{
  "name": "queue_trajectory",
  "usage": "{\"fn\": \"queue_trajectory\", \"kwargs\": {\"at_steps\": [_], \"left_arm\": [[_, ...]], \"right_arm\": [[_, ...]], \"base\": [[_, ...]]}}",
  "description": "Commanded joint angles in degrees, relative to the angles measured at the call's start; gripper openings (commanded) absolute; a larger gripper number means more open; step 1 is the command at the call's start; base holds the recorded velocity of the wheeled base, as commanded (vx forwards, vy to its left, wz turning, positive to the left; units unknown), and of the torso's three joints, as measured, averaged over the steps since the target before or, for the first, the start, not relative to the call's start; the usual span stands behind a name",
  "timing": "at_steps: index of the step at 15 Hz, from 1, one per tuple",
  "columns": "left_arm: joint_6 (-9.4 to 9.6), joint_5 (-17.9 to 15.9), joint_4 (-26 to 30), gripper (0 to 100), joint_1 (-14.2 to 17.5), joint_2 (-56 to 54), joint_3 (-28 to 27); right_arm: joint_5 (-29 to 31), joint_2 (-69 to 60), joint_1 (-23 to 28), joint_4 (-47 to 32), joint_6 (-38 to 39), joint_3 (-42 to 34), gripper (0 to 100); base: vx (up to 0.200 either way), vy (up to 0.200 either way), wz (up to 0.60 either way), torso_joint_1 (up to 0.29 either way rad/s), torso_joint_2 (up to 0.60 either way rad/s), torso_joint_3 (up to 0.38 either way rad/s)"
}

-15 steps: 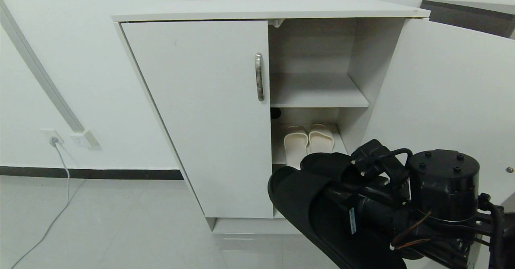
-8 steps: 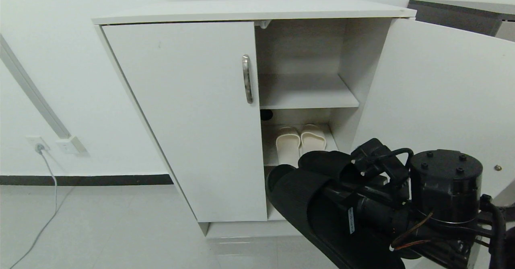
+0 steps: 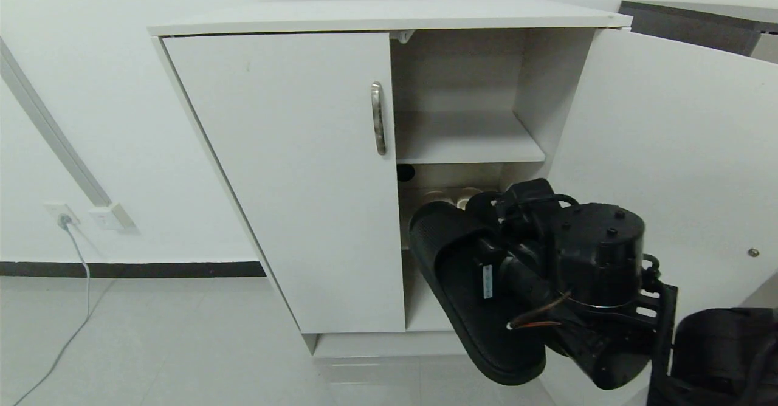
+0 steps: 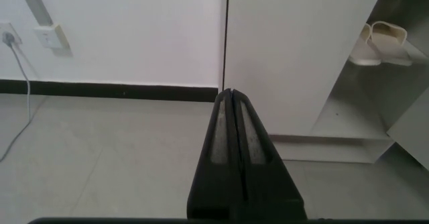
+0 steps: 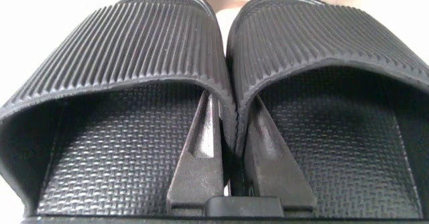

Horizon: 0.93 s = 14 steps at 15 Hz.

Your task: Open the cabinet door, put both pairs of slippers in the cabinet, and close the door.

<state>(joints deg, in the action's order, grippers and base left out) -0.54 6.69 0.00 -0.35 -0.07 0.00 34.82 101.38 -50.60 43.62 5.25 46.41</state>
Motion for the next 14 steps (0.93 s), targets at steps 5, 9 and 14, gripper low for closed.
{"fn": "queue_trajectory", "kwargs": {"at_steps": [5,9,14], "left_arm": [[0.01,-0.36,0.00,0,0.00,0.07,0.00],[0.01,-0.36,0.00,0,0.00,0.07,0.00],[0.01,-0.28,0.00,0,0.00,0.07,0.00]], "right_arm": [[10.89,4.71,-1.87,-21.91,3.80,25.40,0],[12.82,6.64,0.59,-31.14,8.19,32.96,0],[13.00,6.46,0.86,-31.23,8.19,32.87,0]], "base": [[0.000,0.000,0.00,0.000,0.00,0.000],[0.000,0.000,0.00,0.000,0.00,0.000],[0.000,0.000,0.00,0.000,0.00,0.000]]}}
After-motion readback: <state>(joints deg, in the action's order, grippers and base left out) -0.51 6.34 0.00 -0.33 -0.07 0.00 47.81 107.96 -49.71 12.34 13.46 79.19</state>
